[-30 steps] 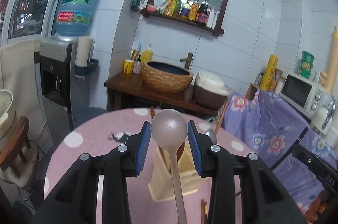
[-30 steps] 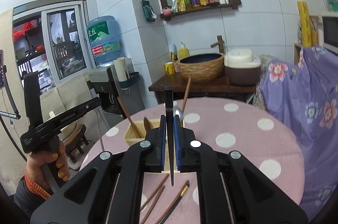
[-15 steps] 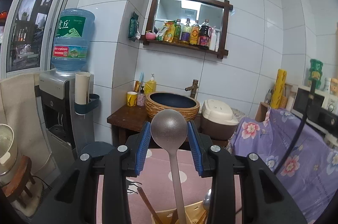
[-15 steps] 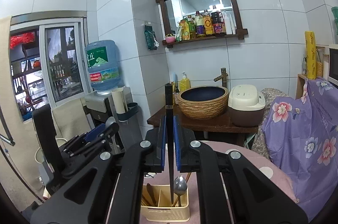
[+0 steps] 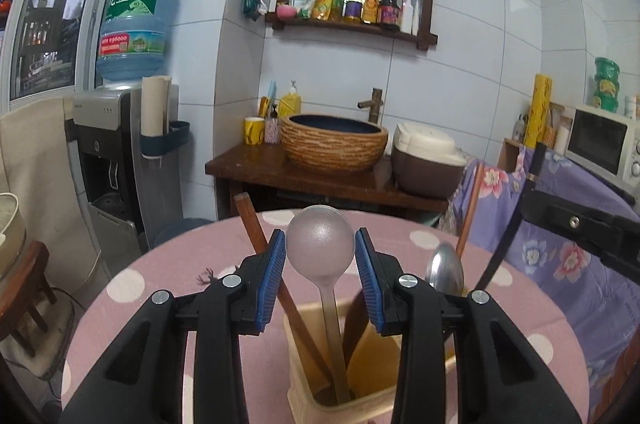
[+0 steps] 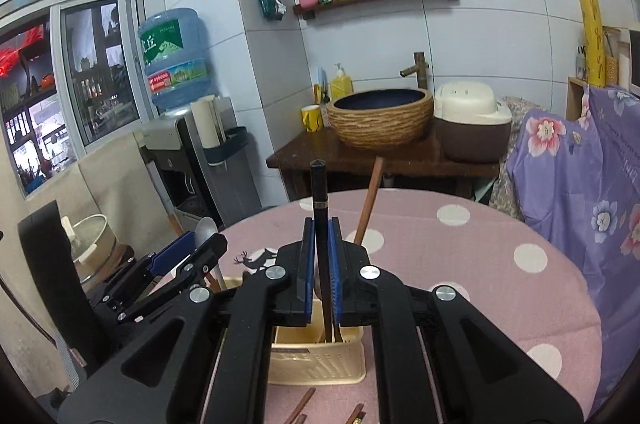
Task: Organize utensils
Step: 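Carry the white spoon and black chopstick over the basket and release both into it, then return the left tool to a wooden chopstick while the right tool approaches another black chopstick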
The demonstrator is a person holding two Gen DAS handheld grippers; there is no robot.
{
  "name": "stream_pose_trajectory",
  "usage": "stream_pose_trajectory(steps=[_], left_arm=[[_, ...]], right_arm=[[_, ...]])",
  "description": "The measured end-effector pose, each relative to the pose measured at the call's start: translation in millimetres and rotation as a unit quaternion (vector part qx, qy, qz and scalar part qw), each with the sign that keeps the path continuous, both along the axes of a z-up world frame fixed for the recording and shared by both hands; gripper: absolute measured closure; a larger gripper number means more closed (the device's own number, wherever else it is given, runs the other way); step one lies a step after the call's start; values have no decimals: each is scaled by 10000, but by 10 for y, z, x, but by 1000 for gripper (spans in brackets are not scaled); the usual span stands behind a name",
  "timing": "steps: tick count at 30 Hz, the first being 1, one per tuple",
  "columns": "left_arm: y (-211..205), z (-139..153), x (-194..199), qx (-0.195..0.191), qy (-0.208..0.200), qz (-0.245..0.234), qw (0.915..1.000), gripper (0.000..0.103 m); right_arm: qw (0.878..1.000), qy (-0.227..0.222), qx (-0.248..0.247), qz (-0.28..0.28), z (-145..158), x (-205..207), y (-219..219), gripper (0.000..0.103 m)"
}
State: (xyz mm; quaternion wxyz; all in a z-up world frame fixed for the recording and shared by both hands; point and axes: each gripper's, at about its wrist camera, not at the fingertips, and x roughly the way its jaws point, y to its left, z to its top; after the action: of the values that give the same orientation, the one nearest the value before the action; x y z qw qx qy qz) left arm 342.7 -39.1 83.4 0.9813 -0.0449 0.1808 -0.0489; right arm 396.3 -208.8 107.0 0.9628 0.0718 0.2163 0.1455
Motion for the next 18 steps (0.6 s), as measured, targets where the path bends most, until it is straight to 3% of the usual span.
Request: stream_pose_trajectory(steps=[4, 9, 11, 13, 14, 16, 17, 18], left_arm=[[-52, -103, -36, 186, 118, -154, 9996, 67], [-24, -155, -74, 85, 292, -274, 9992, 66], [28, -154, -148, -25, 302, -304, 9991, 60], [67, -161, -241, -124, 319, -337, 9988, 47], [85, -168, -299, -164, 327, -359, 9987, 46], [118, -195, -426, -208, 362, -440, 9982, 42], [125, -216, -479, -193, 389, -464, 9980, 41], [134, -242, -522, -165, 419, -470, 9979, 40]], right_arm=[[9999, 135, 17, -3, -156, 18, -21, 100], [9999, 145, 74, -47, -284, -37, -75, 100], [9998, 155, 73, -48, -339, -97, -101, 99], [9998, 157, 42, -74, -401, -169, -126, 98], [9998, 182, 33, -107, -448, -212, -147, 92], [9994, 284, 73, -180, -541, -287, -202, 68], [9989, 371, 113, -254, -609, -336, -242, 49], [9985, 428, 122, -309, -649, -365, -261, 47]])
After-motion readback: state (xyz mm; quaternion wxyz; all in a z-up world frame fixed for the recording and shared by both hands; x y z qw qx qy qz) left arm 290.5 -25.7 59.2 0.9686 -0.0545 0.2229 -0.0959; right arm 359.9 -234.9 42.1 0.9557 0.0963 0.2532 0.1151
